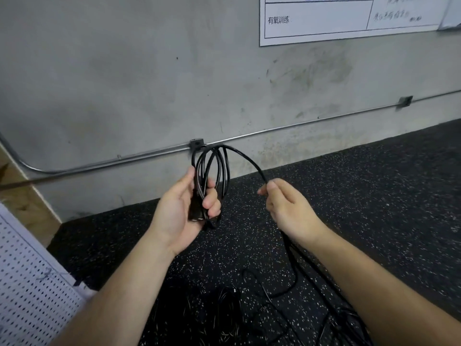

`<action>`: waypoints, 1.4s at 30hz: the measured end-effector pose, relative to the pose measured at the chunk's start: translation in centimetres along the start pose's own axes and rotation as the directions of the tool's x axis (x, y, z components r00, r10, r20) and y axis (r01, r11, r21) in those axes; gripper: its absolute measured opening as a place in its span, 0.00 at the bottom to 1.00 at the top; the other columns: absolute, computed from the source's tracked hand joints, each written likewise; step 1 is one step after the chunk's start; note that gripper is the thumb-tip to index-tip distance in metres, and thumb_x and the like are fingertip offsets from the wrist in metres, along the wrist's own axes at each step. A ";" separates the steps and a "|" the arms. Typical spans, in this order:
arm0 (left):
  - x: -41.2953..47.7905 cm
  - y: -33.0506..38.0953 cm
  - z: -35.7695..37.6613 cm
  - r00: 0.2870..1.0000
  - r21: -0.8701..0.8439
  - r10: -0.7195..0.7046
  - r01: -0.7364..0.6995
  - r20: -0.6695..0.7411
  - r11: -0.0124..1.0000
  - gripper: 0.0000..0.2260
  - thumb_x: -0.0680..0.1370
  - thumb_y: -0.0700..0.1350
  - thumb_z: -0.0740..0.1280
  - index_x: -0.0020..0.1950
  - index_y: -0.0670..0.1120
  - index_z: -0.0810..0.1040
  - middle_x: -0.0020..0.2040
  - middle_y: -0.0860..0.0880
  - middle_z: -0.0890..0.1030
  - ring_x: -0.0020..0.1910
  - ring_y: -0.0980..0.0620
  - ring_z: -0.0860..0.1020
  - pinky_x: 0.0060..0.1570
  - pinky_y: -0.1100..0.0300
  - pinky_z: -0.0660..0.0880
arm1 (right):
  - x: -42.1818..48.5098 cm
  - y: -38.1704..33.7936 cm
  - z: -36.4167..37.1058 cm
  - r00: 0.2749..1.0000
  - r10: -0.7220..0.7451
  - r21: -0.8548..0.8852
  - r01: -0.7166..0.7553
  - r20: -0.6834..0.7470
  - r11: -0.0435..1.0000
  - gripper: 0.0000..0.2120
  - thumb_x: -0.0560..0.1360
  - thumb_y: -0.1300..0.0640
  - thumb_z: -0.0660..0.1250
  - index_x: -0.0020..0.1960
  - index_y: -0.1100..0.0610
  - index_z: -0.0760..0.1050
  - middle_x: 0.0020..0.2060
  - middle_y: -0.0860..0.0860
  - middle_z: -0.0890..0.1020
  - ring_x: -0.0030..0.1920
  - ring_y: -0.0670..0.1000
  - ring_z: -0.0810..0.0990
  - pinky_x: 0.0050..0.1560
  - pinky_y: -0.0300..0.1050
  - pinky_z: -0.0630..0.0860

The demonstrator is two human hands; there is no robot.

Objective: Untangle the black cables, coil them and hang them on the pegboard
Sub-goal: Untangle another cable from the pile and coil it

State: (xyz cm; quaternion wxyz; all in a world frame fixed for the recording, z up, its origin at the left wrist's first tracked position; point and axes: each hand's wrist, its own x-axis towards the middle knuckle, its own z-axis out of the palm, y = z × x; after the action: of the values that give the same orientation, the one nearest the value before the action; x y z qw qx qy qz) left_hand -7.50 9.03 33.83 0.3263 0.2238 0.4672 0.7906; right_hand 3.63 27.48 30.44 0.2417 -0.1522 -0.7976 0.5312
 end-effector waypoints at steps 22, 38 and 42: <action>-0.1 -2.7 1.9 0.998 0.115 -0.025 0.019 0.056 0.993 0.08 0.84 0.42 0.55 0.54 0.40 0.71 0.33 0.46 0.68 0.26 0.48 0.66 0.36 0.51 0.76 | -1.0 -1.9 2.7 0.976 0.057 -0.144 -0.027 0.209 0.989 0.08 0.83 0.62 0.56 0.60 0.55 0.69 0.43 0.51 0.81 0.40 0.45 0.78 0.43 0.43 0.78; -0.8 -4.8 2.0 0.985 0.885 -0.006 -0.155 0.175 0.439 0.18 0.86 0.55 0.53 0.76 0.58 0.62 0.31 0.51 0.76 0.31 0.54 0.78 0.40 0.50 0.81 | -1.2 -4.5 2.2 0.970 0.208 0.317 -0.160 -0.126 0.935 0.57 0.59 0.38 0.83 0.77 0.47 0.53 0.60 0.46 0.80 0.60 0.46 0.80 0.66 0.47 0.74; -1.0 -5.1 2.6 0.976 0.937 -0.004 -0.208 0.218 0.282 0.14 0.86 0.52 0.55 0.72 0.53 0.64 0.39 0.54 0.78 0.38 0.58 0.79 0.42 0.57 0.77 | -0.7 -4.2 2.2 0.940 0.261 0.315 -0.186 -0.217 0.931 0.33 0.62 0.44 0.84 0.58 0.54 0.71 0.46 0.45 0.82 0.47 0.44 0.82 0.49 0.42 0.79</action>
State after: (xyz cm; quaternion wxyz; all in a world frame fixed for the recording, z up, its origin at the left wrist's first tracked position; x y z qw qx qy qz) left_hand -3.54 11.68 30.50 0.1173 0.4729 0.7994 0.3516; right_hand 3.04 23.78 33.47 0.2995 -0.2729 -0.6506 0.6423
